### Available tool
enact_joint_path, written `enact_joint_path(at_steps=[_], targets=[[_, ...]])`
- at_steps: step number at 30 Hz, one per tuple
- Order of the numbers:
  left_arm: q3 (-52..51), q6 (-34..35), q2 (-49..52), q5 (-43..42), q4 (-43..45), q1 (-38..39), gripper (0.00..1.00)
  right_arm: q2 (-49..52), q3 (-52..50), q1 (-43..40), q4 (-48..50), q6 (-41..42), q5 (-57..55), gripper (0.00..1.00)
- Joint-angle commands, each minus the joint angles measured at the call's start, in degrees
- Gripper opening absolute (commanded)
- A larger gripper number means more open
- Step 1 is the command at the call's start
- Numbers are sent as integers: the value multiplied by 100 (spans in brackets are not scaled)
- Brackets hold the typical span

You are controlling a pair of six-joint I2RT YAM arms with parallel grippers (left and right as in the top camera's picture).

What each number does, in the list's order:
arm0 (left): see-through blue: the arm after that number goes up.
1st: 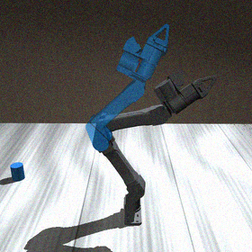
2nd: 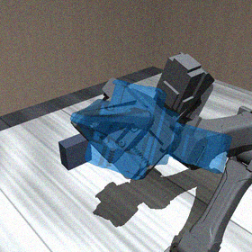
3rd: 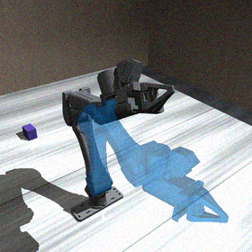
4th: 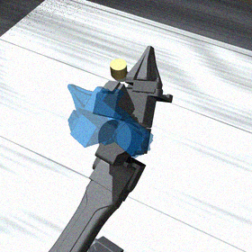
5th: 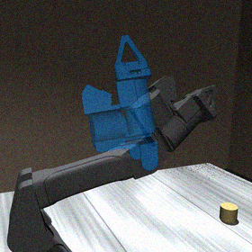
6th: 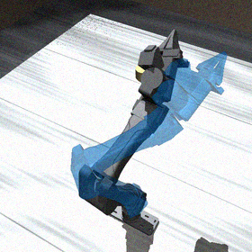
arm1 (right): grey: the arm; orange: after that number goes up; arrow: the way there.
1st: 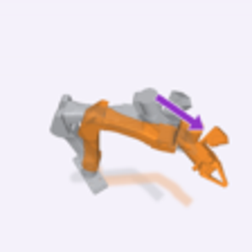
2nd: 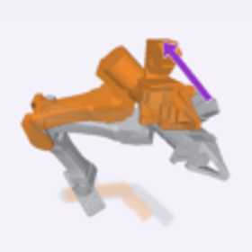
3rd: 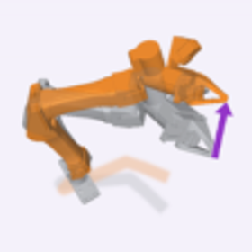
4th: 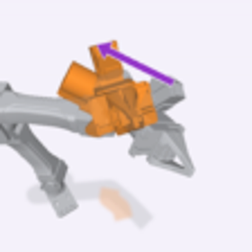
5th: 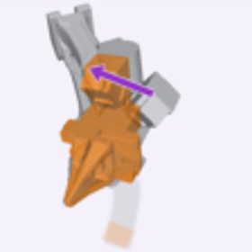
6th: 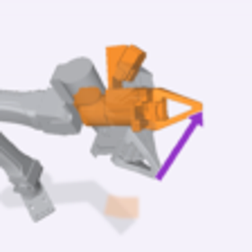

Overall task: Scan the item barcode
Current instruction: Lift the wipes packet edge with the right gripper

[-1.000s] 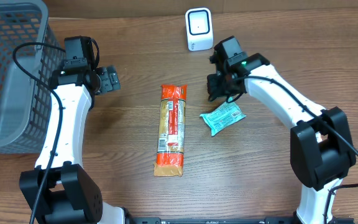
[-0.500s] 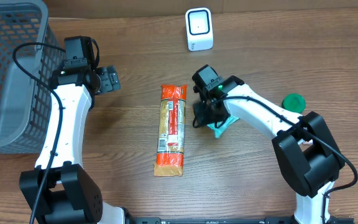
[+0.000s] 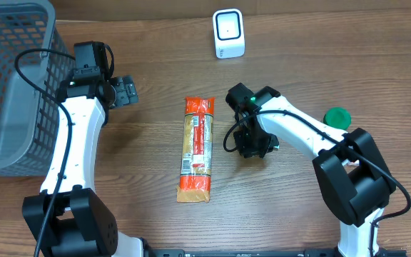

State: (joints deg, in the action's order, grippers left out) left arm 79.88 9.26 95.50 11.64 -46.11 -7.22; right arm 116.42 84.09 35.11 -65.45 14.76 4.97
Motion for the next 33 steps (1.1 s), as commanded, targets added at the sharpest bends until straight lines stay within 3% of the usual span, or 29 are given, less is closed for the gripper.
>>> enact_joint_path(at_steps=[1,4,7,8,16,19,25,28,33], targets=[[90,15,7,37,2,11,100,-317,455,-173,-98,33,118,33],[90,17,7,37,2,11,100,-538,533,-391,-234,76,111,40],[92,15,7,37,2,11,100,-599,533,-651,-476,337,111,66],[90,17,7,37,2,11,100,-592,511,-728,-538,420,118,70],[92,15,7,37,2,11,100,-588,-109,-820,-39,1471,109,72],[90,17,7,37,0,11,100,-584,-428,-813,378,2068,107,80],[90,15,7,37,2,11,100,-584,-935,-824,1036,2100,107,80],[92,15,7,37,0,11,100,-584,-1086,-817,1141,2105,107,79],[90,15,7,37,2,13,100,-584,-1172,-820,1134,2096,-227,68]])
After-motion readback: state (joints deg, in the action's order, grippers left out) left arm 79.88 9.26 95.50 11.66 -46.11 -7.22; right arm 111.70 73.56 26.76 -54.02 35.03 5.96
